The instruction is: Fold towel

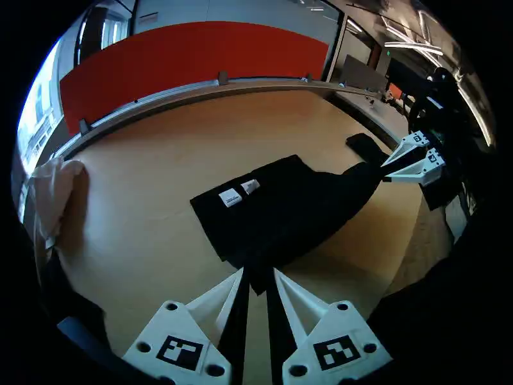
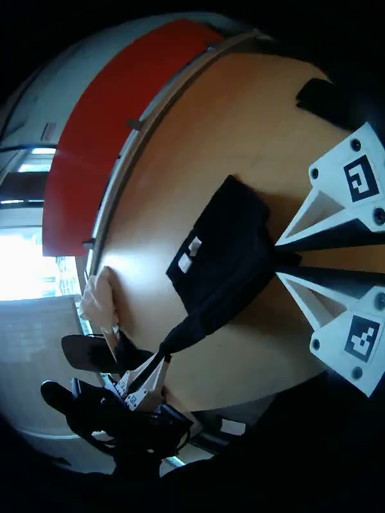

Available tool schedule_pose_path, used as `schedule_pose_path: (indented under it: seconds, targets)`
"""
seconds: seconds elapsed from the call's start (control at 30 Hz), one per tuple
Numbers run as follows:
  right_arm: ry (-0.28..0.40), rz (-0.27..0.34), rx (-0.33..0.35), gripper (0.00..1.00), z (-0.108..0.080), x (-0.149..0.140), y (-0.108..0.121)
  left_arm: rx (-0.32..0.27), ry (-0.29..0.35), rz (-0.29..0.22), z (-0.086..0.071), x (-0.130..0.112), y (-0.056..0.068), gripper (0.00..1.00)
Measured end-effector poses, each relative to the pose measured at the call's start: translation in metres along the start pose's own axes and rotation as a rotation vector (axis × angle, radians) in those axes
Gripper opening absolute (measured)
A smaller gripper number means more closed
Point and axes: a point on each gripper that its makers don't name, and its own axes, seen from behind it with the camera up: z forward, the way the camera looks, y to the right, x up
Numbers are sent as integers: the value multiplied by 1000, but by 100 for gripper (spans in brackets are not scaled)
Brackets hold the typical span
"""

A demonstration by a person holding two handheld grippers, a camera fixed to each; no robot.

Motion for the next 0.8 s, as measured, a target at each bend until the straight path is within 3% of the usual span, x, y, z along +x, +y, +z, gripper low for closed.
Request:
schedule_pose_path:
  seconds: [0.47, 0.8]
  targets:
    - [-11, -14, 18, 14, -2, 3, -3, 6, -3, -14, -7, 3, -3, 17]
    - [-40, -19, 9, 14, 9, 5, 14, 14, -4, -25, 6, 14, -11, 17]
